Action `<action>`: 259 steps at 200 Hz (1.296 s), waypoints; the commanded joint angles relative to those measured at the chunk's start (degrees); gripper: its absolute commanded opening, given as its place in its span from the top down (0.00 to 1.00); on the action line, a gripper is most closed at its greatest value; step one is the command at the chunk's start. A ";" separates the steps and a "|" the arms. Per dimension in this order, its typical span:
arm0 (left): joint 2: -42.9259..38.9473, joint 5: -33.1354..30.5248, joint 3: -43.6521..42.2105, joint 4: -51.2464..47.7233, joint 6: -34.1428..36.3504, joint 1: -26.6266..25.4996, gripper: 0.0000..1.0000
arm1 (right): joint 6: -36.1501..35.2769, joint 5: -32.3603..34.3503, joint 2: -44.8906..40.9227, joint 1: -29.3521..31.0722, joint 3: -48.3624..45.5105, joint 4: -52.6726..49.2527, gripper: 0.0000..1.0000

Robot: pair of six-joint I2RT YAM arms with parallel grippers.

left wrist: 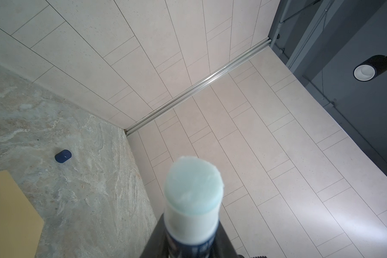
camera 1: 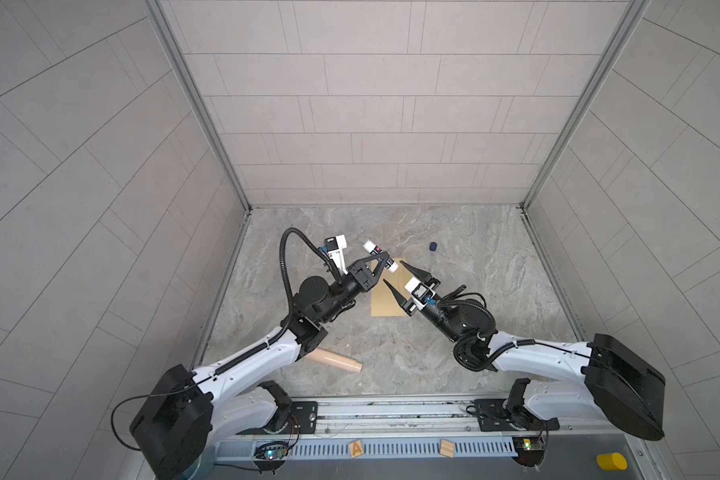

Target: Place the letter into the envelope and seal it

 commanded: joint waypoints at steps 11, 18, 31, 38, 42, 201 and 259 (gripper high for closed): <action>0.00 0.95 1.35 3.97 -0.45 -0.16 1.00 | -0.07 1.06 1.32 0.46 2.31 5.21 0.46; -0.02 1.06 1.27 4.05 -0.60 -0.18 1.00 | -0.20 1.13 1.54 0.46 2.53 5.55 0.46; 0.02 1.31 1.18 4.36 -0.75 -0.11 1.00 | -0.11 1.22 2.02 0.46 2.86 6.17 0.47; -0.03 1.30 1.17 4.43 -0.84 -0.22 1.00 | -0.11 1.31 2.27 0.48 3.08 6.36 0.48; -0.03 1.33 1.17 4.50 -0.84 -0.17 1.00 | -0.11 1.33 2.35 0.46 3.23 6.33 0.48; 1.67 3.57 1.08 7.04 -3.31 -0.17 1.00 | -1.21 1.20 5.75 0.46 6.29 6.30 0.64; 2.69 4.36 0.99 8.69 -4.34 -0.18 1.00 | -1.86 2.11 6.20 0.46 6.62 5.70 0.72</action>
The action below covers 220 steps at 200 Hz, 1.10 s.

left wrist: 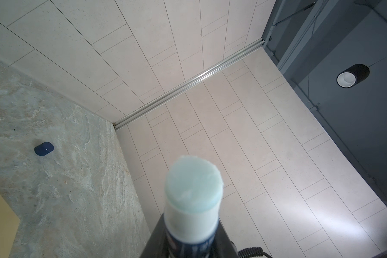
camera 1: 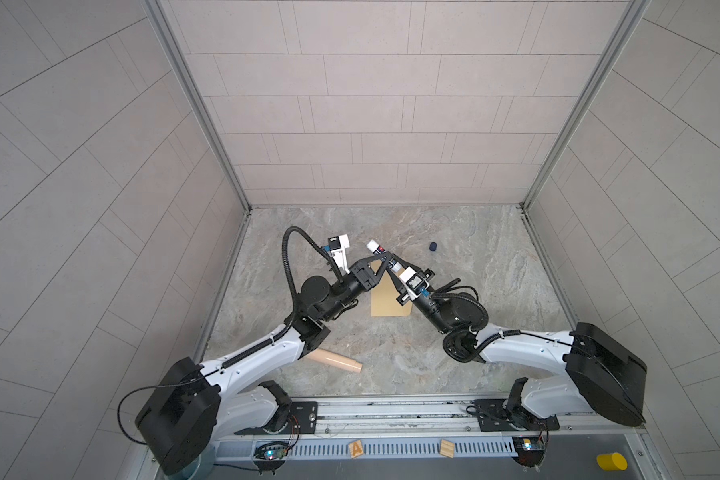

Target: Place the letter into the envelope and seal it

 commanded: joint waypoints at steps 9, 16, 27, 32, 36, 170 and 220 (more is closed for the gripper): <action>0.10 1.42 0.86 4.75 -0.69 -0.21 1.00 | -0.97 0.24 0.51 0.46 1.15 0.90 0.75; 0.16 1.36 0.91 4.78 -0.69 -0.16 1.00 | -1.00 0.41 0.61 0.42 1.17 0.90 0.78; 0.23 1.47 0.90 4.99 -0.75 -0.20 1.00 | -1.02 0.64 0.65 0.42 1.08 0.90 0.81; 0.22 1.50 0.90 4.95 -0.71 -0.16 1.00 | -1.02 0.76 0.65 0.46 1.03 0.91 0.82; 0.19 1.44 0.88 4.97 -0.69 -0.16 1.00 | -1.02 0.77 0.65 0.46 1.08 0.91 0.83; -8.46 -6.33 8.44 -34.50 27.44 0.08 0.28 | -0.45 4.55 -22.13 -6.49 0.39 -37.04 1.00; 2.21 -11.94 17.38 -48.85 37.05 -4.62 0.23 | 7.69 5.48 -29.78 -15.33 7.80 -65.85 1.00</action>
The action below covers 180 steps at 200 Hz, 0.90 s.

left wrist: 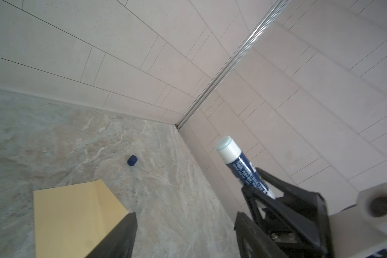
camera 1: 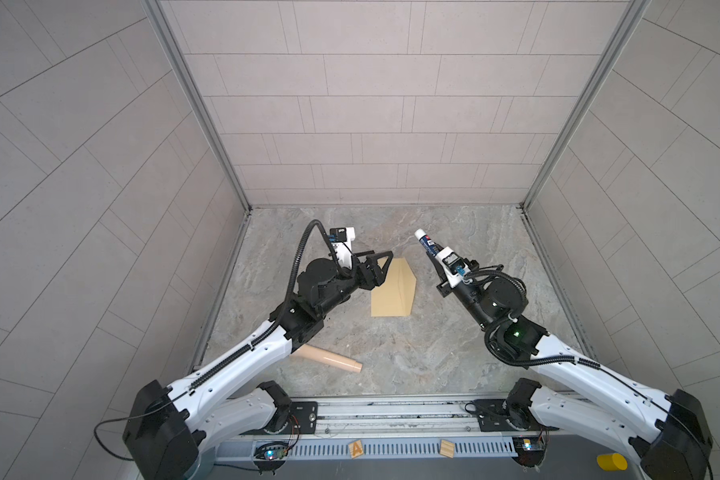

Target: Place the letter into the envelope and seal it

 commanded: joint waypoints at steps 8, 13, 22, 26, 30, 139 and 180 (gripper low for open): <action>8.91 -5.11 5.55 -13.14 9.46 -4.63 0.23 | 6.86 3.56 -2.62 -3.83 5.09 -21.24 1.00; 10.91 -6.17 6.96 -14.29 10.42 -5.65 0.22 | 8.58 4.62 -2.60 -4.44 5.83 -23.18 1.00; 14.42 -8.54 9.86 -16.65 11.93 -7.33 0.22 | 11.07 6.23 -2.74 -5.68 6.88 -26.42 1.00; 16.03 -9.66 11.10 -17.54 12.60 -8.13 0.22 | 11.98 6.39 -2.77 -6.27 7.28 -27.70 1.00; 17.49 -10.69 12.26 -18.37 13.26 -8.80 0.22 | 12.80 6.33 -2.82 -6.89 7.63 -28.95 1.00; 45.63 -23.72 28.21 -21.00 17.20 -13.02 0.25 | 21.34 2.14 -1.57 -14.91 12.05 -40.49 1.00; 53.09 -26.92 32.61 -21.57 19.42 -13.10 0.29 | 21.84 0.78 -1.92 -15.38 11.65 -40.19 1.00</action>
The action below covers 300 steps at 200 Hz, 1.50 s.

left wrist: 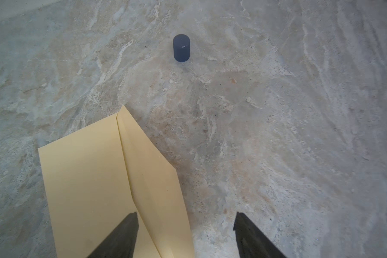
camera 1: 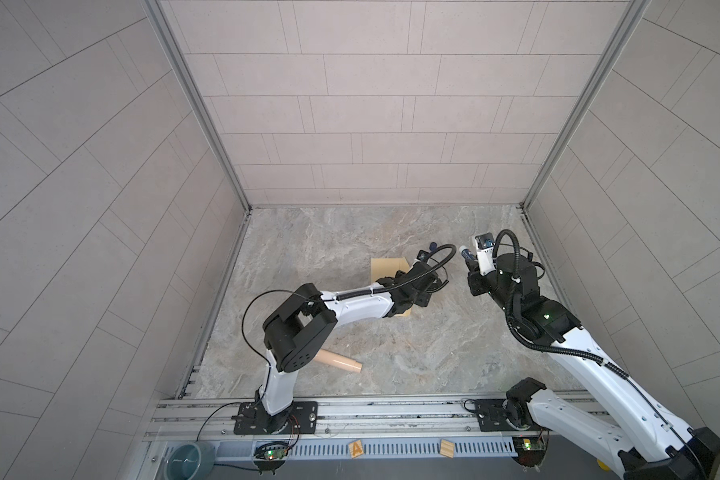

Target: Place the letter into the envelope and seal it

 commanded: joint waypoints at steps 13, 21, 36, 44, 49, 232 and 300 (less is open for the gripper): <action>5.07 -5.13 4.66 -2.64 3.29 -0.38 0.29 | 1.68 -1.71 -1.21 -0.48 0.99 -0.06 1.00; 6.18 -6.02 5.33 -2.76 3.84 -0.43 0.30 | 1.75 -1.81 -1.22 -0.61 0.88 0.04 1.00; 7.98 -7.73 6.35 -3.01 5.17 -0.46 0.32 | 1.73 -2.22 -1.35 -0.66 0.66 0.57 1.00; 8.85 -8.90 6.80 -3.11 5.80 -0.55 0.33 | 1.85 -2.44 -1.41 -0.66 0.42 0.85 1.00; 9.30 -9.44 7.07 -3.19 6.21 -0.51 0.34 | 1.90 -2.67 -1.47 -0.65 0.33 1.01 1.00; -19.24 11.94 -37.06 38.63 50.42 -1.44 1.00 | -3.02 -14.28 4.69 -0.83 11.70 -15.09 1.00; -19.78 26.07 -45.42 46.63 64.57 -1.36 1.00 | -4.87 -17.78 10.52 -0.74 15.86 -23.32 1.00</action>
